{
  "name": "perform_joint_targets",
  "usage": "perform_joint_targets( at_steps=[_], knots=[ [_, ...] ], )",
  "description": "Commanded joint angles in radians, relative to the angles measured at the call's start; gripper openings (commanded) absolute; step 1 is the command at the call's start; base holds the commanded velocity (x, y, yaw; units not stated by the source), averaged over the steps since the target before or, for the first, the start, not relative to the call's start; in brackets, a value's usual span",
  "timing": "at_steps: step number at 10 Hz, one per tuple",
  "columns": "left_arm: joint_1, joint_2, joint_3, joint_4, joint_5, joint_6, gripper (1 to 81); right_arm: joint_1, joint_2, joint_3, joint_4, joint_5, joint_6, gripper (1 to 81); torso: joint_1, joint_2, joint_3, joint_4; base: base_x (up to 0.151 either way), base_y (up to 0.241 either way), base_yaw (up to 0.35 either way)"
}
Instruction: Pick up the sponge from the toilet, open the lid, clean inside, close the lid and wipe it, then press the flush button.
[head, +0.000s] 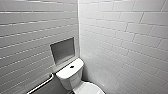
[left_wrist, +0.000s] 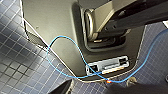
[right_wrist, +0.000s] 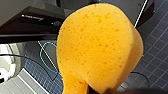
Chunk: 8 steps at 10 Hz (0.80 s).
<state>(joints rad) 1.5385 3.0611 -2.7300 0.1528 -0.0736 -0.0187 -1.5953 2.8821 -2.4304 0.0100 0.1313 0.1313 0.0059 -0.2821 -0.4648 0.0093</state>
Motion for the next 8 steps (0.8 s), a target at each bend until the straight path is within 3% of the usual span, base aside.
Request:
perform_joint_targets(
  at_steps=[1, 8],
  knots=[
    [-0.017, 0.003, 0.007, 0.002, 0.061, 0.01, 81.1, 0.014, -0.005, 0.005, -0.008, -0.064, -0.001, 1.0, 0.0, 0.0, 0.0, 0.0, 0.087, 0.0, 0.0],
    [-0.018, 0.006, 0.009, 0.002, 0.061, 0.01, 81.1, 0.016, -0.002, -0.005, -0.007, -0.064, -0.002, 1.0, 0.0, 0.0, 0.0, 0.0, 0.088, 0.0, 0.0]
  ],
)
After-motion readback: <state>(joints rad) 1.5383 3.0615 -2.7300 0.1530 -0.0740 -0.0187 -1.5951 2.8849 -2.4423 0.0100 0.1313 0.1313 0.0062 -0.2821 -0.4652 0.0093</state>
